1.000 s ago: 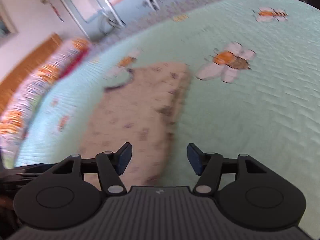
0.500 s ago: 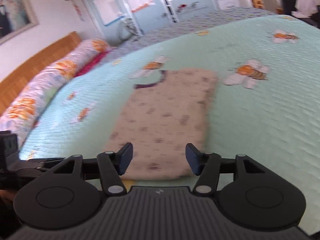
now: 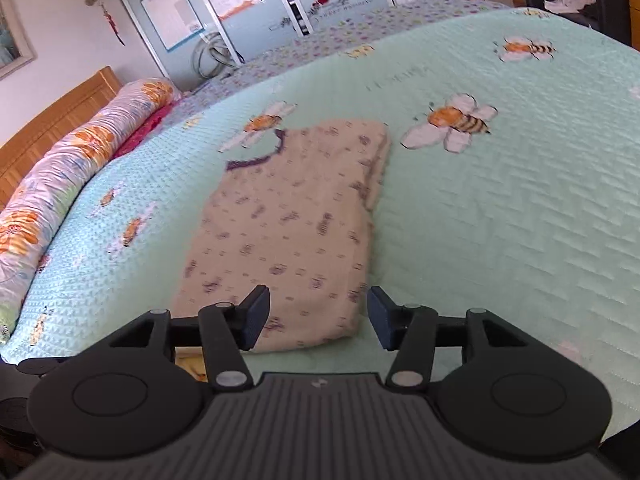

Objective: Fold clothes

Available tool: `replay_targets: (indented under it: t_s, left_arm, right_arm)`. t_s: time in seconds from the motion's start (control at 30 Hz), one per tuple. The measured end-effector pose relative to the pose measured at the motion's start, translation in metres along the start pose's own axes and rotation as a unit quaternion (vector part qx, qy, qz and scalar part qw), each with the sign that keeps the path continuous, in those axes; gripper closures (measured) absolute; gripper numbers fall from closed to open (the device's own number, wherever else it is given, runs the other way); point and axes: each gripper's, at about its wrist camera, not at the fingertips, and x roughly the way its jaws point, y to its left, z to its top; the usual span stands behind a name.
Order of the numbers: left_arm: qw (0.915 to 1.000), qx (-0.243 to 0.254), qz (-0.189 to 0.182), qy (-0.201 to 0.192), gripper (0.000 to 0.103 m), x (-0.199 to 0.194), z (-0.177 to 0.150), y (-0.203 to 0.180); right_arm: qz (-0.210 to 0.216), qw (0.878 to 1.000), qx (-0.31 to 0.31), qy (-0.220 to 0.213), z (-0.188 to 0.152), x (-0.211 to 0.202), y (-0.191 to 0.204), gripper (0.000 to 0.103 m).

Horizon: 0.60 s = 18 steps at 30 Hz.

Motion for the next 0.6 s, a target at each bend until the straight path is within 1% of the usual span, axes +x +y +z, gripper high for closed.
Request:
replay_targets:
  t_s: [0.07,0.13,0.2,0.23,0.37,0.5,0.6]
  left_arm:
    - [0.9995,-0.014,0.028,-0.008,0.037,-0.006,0.019,-0.005]
    - [0.9982,-0.018,0.053,-0.020,0.035,-0.011,0.036,-0.010]
    - [0.9970,-0.016,0.068,-0.032,0.032,-0.014,0.048,-0.014]
    - [0.9963,-0.015,0.078,-0.035,0.032,-0.014,0.053,-0.015]
    - [0.9920,-0.008,0.121,-0.033,0.032,-0.011,0.064,-0.022]
    - [0.9899,-0.005,0.138,-0.033,0.032,-0.011,0.071,-0.024]
    - [0.9891,-0.006,0.143,-0.034,0.032,-0.013,0.074,-0.025]
  right_arm:
    - [-0.003,1.000,-0.010,-0.008,0.004,-0.006,0.012,0.037]
    - [-0.006,1.000,-0.021,-0.016,0.008,-0.012,0.024,0.037]
    - [-0.010,0.999,-0.031,-0.024,0.012,-0.018,0.036,0.034]
    - [-0.016,0.999,-0.034,-0.027,0.015,-0.019,0.039,0.032]
    - [-0.051,0.998,-0.037,-0.026,0.026,-0.017,0.044,0.031]
    - [-0.074,0.996,-0.038,-0.024,0.035,-0.013,0.046,0.030]
    - [-0.079,0.996,-0.038,-0.023,0.038,-0.012,0.048,0.030]
